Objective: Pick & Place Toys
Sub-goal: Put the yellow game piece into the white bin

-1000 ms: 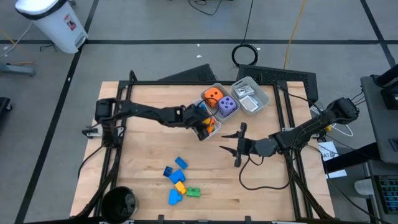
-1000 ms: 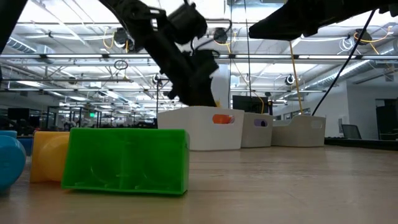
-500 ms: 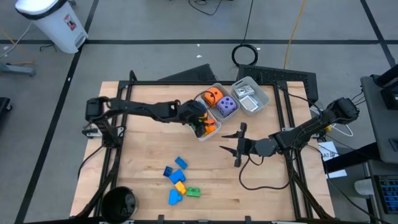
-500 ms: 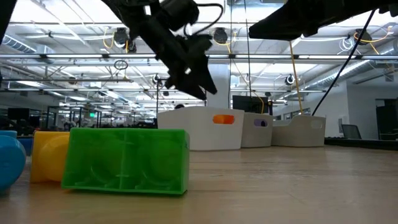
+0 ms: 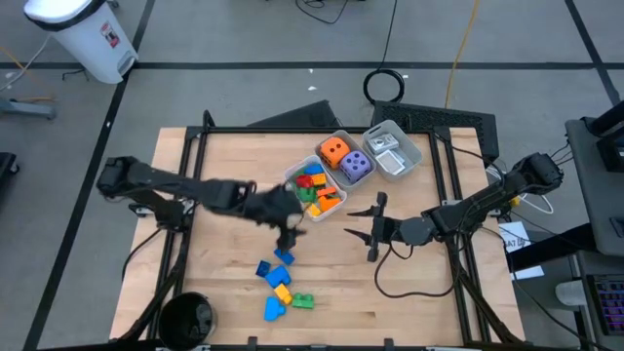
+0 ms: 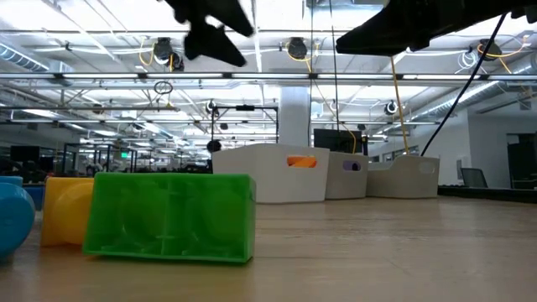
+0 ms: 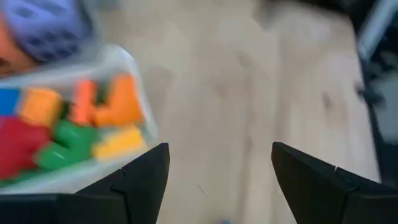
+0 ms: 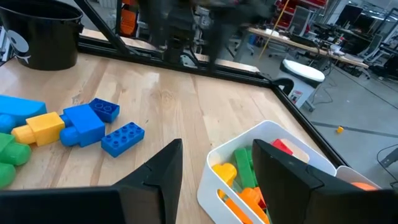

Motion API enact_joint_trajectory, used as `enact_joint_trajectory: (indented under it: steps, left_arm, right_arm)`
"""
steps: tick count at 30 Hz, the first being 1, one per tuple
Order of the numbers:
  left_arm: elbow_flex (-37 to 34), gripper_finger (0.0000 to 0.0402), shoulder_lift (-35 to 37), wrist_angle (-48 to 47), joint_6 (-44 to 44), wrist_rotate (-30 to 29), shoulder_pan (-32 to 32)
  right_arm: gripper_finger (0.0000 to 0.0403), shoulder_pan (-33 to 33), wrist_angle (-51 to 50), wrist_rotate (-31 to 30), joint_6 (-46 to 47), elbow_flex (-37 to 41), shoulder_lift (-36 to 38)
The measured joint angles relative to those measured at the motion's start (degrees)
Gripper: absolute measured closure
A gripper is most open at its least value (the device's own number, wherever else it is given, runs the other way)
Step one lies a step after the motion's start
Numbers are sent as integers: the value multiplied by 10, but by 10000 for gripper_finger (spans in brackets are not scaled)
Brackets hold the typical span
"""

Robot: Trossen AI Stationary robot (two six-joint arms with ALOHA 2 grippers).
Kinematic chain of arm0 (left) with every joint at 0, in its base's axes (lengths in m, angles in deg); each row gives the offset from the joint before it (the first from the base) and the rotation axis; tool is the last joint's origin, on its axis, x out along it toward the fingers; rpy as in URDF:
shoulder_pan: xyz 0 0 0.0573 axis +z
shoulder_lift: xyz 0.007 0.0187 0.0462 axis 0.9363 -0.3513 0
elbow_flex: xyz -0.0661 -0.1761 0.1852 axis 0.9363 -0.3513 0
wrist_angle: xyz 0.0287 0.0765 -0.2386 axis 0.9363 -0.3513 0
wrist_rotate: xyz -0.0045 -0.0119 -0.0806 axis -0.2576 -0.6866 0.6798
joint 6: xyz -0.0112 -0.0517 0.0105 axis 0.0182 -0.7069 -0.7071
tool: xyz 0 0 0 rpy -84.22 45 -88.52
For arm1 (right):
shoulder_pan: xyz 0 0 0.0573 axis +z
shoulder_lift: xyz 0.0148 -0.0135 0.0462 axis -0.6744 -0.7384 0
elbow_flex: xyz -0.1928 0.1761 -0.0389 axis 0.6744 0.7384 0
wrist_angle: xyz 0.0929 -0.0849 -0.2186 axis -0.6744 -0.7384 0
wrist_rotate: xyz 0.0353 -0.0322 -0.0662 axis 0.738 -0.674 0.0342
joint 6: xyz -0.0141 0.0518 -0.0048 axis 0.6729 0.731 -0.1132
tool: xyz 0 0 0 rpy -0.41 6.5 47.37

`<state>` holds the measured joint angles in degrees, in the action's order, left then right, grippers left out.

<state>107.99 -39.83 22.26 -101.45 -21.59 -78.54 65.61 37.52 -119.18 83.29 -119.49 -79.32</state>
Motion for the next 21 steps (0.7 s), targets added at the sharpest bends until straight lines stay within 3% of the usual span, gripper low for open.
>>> enact_joint_trajectory:
  steps: [7, 13, 17, 21]
  left_arm:
    - [0, 112, -19, -96, 10, -9, -127]
    - [0, 112, -78, -135, 83, -73, -190]
    - [0, 112, -125, -134, 67, -54, -209]
    - [0, 112, -159, -161, -3, -21, -213]
  right_arm:
    - [238, 0, 5, 0, 0, 0, 0]
    - [238, 0, 13, 0, 0, 0, 0]
    - [238, 0, 12, 0, 0, 0, 0]
    - [238, 0, 11, 0, 0, 0, 0]
